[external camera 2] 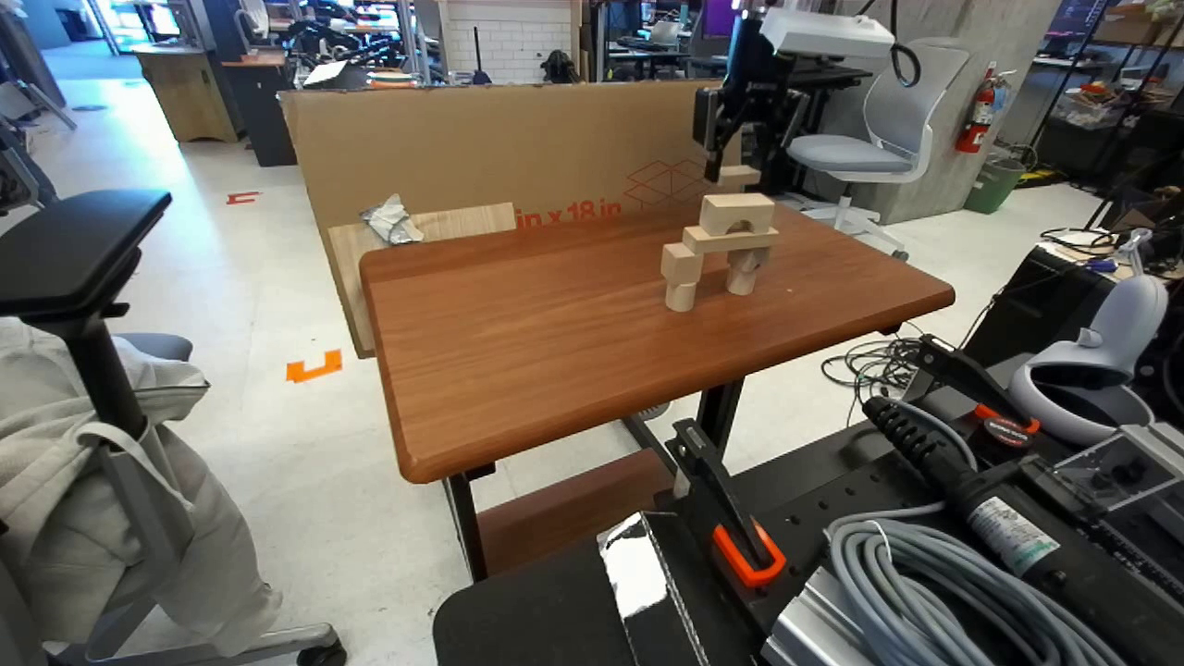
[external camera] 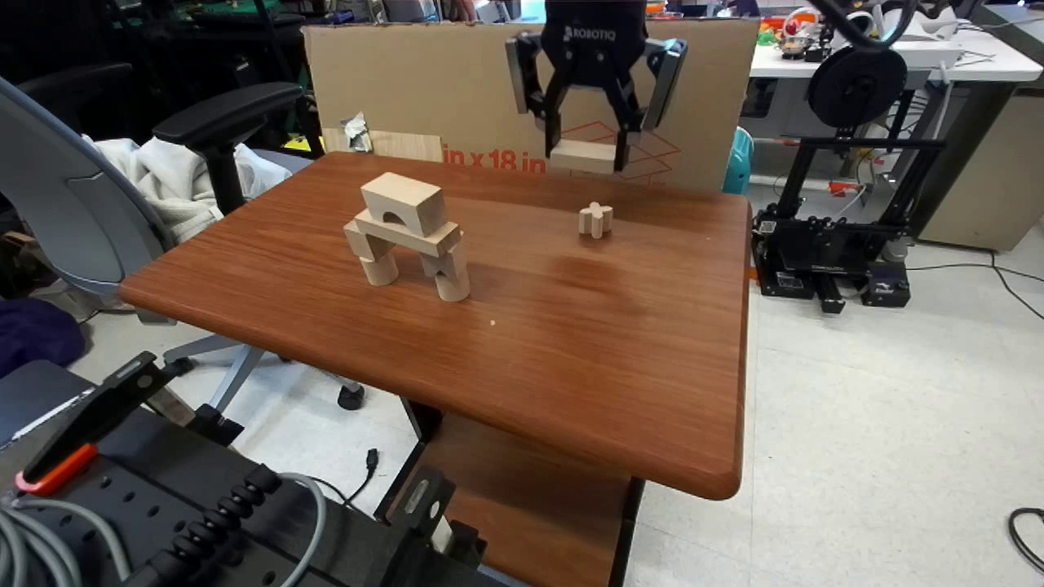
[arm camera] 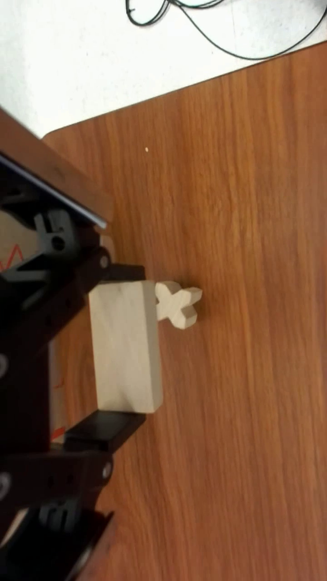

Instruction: Pick up the rectangular block at the back and put it on top of the stacked blocks at the front.

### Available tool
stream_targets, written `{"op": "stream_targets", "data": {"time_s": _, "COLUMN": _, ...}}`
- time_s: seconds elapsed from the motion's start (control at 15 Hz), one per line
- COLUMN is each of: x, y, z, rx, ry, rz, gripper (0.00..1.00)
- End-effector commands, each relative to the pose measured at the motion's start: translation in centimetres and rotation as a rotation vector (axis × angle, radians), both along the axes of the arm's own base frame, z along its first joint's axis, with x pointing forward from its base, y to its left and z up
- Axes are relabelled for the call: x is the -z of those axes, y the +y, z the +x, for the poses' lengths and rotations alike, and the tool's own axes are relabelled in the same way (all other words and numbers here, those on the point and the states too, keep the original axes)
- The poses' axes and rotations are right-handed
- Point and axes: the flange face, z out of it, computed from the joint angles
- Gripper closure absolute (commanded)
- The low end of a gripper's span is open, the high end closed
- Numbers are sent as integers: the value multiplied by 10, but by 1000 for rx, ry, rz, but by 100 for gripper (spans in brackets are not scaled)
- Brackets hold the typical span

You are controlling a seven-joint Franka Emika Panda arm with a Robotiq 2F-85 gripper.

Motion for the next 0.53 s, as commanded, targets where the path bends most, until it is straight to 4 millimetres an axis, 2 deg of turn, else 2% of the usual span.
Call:
{"op": "stream_targets", "data": {"time_s": 0.0, "x": -59, "y": 26, "z": -44, "rx": 78, "ry": -62, "rz": 30, "gripper": 57}}
{"op": "stream_targets", "data": {"time_s": 0.27, "x": -88, "y": 57, "z": -72, "rx": 172, "ry": -66, "rz": 53, "gripper": 57}}
{"op": "stream_targets", "data": {"time_s": 0.47, "x": -86, "y": 83, "z": -93, "rx": 240, "ry": -54, "rz": 65, "gripper": 57}}
